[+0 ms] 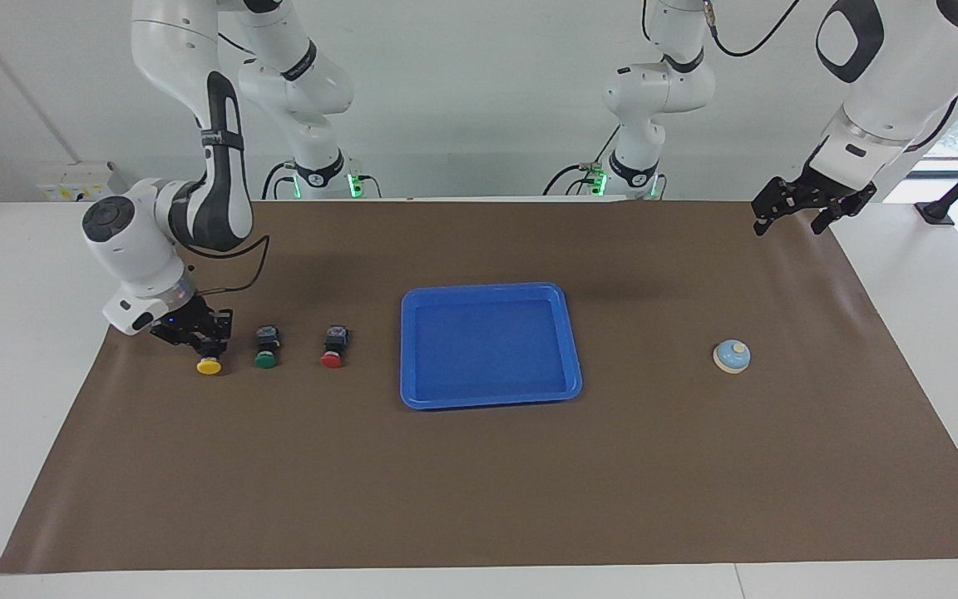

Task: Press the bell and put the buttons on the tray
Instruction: 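Carry the yellow button with the right gripper into the blue tray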

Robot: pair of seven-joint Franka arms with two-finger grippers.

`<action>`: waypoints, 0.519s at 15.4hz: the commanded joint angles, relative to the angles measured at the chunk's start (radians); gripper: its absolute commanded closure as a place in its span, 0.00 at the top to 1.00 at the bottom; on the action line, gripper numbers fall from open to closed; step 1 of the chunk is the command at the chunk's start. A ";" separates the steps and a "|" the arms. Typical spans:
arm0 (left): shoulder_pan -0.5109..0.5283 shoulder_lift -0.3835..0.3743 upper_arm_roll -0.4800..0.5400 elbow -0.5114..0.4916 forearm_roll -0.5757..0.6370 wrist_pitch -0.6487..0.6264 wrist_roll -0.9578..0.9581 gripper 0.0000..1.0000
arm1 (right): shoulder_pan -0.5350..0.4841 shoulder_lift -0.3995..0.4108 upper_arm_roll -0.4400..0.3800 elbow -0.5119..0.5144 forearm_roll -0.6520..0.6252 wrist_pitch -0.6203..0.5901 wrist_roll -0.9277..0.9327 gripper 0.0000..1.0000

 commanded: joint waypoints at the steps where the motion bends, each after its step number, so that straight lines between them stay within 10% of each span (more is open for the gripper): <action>1: -0.003 -0.013 0.000 -0.011 0.017 -0.003 -0.012 1.00 | 0.160 -0.005 0.016 0.152 0.011 -0.176 0.238 0.00; 8: -0.003 -0.013 0.000 -0.011 0.017 -0.003 -0.012 1.00 | 0.505 0.064 0.016 0.286 0.013 -0.194 0.680 0.00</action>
